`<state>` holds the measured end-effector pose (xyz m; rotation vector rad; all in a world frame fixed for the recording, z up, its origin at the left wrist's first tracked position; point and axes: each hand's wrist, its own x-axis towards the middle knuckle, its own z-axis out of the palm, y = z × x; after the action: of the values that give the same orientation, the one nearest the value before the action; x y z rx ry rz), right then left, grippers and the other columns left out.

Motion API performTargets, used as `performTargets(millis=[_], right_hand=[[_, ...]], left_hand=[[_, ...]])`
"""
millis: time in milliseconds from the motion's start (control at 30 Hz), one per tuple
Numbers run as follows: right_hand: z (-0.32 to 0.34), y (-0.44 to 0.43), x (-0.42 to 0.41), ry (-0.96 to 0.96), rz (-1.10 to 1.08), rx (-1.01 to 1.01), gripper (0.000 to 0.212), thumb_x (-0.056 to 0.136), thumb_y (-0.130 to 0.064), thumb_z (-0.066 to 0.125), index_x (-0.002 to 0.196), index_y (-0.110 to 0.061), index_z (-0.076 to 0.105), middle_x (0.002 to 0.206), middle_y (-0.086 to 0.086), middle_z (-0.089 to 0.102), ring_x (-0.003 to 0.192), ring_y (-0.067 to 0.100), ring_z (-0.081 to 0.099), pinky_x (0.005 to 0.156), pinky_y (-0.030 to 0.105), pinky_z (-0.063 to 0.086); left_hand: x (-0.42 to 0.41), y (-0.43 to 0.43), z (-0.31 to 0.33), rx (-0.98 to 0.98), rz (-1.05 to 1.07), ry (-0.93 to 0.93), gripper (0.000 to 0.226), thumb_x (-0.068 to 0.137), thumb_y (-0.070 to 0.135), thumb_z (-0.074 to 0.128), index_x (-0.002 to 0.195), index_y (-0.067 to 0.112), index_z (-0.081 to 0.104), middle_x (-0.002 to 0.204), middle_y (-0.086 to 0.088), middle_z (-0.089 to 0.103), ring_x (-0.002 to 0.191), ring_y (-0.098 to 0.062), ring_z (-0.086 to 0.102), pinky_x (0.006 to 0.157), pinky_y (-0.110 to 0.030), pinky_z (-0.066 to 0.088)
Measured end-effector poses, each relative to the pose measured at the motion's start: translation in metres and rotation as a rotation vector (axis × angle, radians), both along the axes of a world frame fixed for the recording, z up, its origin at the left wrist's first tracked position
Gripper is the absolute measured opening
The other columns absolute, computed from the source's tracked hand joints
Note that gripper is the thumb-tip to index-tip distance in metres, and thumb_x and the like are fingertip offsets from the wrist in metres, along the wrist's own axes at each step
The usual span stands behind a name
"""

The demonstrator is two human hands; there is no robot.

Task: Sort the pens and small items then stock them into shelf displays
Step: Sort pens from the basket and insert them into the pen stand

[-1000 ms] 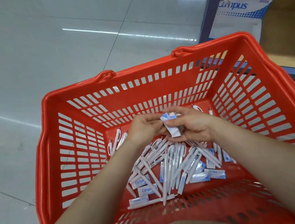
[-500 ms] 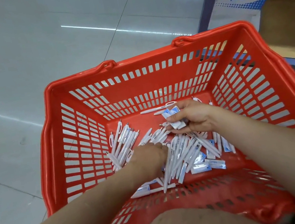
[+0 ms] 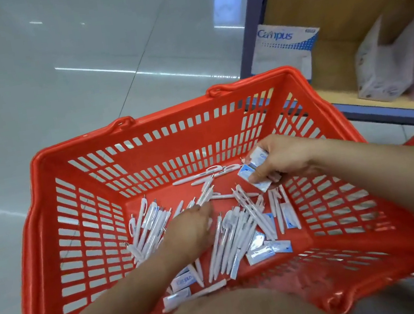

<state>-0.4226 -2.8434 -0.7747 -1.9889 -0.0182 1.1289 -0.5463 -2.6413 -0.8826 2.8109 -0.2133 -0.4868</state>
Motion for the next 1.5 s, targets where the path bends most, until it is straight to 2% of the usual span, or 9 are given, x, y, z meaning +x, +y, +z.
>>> performTargets(millis=[133,267,367,600,700,800,933,1167,1500], right_hand=[[0.02,0.002,0.005,-0.042,0.0,0.001,0.017,0.08,0.004,0.072,0.083,-0.004,0.058,0.048,0.004,0.061,0.044,0.013,0.06,0.058,0.034,0.054],[0.033,0.005,0.006,-0.14,0.046,-0.043,0.022,0.077,-0.001,0.077,0.092,-0.002,0.061,0.07,0.012,0.068,0.054,0.015,0.065,0.058,0.032,0.056],[0.033,0.002,0.001,-0.189,0.064,-0.057,0.021,0.077,-0.003,0.077,0.092,-0.004,0.062,0.071,0.01,0.067,0.053,0.012,0.063,0.05,0.023,0.049],[0.007,-0.006,-0.016,-0.08,-0.252,0.053,0.022,0.077,0.004,0.074,0.081,-0.012,0.059,0.074,0.015,0.064,0.06,0.023,0.06,0.059,0.033,0.049],[0.017,-0.006,-0.012,-0.124,-0.285,0.091,0.02,0.077,0.004,0.075,0.084,-0.01,0.062,0.075,0.013,0.066,0.061,0.021,0.064,0.058,0.032,0.05],[0.04,-0.005,-0.002,-0.15,-0.294,0.204,0.019,0.079,0.003,0.073,0.086,-0.011,0.062,0.063,0.007,0.062,0.044,0.011,0.057,0.049,0.025,0.047],[0.082,-0.019,0.011,-0.155,-0.302,0.348,0.011,0.085,-0.005,0.07,0.092,-0.012,0.064,0.062,0.004,0.062,0.049,0.009,0.057,0.057,0.028,0.054],[0.15,-0.123,0.02,-0.1,-0.333,0.407,0.007,0.093,-0.023,0.058,0.093,-0.019,0.063,0.077,0.001,0.067,0.063,0.012,0.063,0.047,0.021,0.049],[0.097,-0.339,-0.044,-0.107,-0.881,0.552,0.025,0.082,0.003,0.056,0.101,-0.01,0.066,0.091,0.009,0.072,0.079,0.019,0.07,0.07,0.038,0.058]], left_hand=[[0.024,0.007,0.005,-0.16,0.172,0.033,0.026,0.075,0.014,0.058,0.1,0.02,0.055,0.086,0.003,0.06,0.088,-0.024,0.06,0.064,-0.026,0.037],[0.02,0.002,-0.003,0.084,0.014,0.098,0.042,0.084,0.036,0.06,0.121,0.019,0.05,0.114,-0.004,0.059,0.102,-0.028,0.06,0.078,-0.033,0.047],[0.018,-0.013,-0.009,0.209,0.026,-0.003,0.042,0.091,0.046,0.049,0.119,0.015,0.044,0.112,-0.007,0.061,0.098,-0.03,0.062,0.07,-0.034,0.045],[0.045,-0.032,-0.005,0.071,0.295,-0.04,0.031,0.08,0.037,0.058,0.104,0.017,0.054,0.095,-0.006,0.068,0.087,-0.029,0.064,0.064,-0.032,0.045],[0.067,-0.027,0.028,-0.248,0.514,-0.073,0.03,0.075,0.033,0.065,0.101,0.018,0.064,0.08,0.0,0.069,0.076,-0.021,0.064,0.062,-0.028,0.047],[0.089,-0.037,0.092,-1.009,0.794,0.088,0.016,0.087,0.018,0.057,0.099,0.009,0.064,0.077,-0.005,0.066,0.066,-0.018,0.064,0.058,-0.029,0.053],[0.101,-0.073,0.164,-1.407,0.68,0.264,0.021,0.095,0.025,0.048,0.105,0.01,0.06,0.075,-0.007,0.065,0.058,-0.017,0.062,0.049,-0.024,0.05],[0.137,-0.157,0.239,-1.3,0.253,0.127,0.003,0.089,0.017,0.062,0.09,0.019,0.062,0.073,-0.002,0.065,0.057,-0.012,0.06,0.044,-0.021,0.047],[0.157,-0.352,0.249,-0.806,-0.234,0.297,0.013,0.095,0.006,0.053,0.104,0.012,0.059,0.075,-0.003,0.059,0.058,-0.011,0.057,0.054,-0.027,0.054]])
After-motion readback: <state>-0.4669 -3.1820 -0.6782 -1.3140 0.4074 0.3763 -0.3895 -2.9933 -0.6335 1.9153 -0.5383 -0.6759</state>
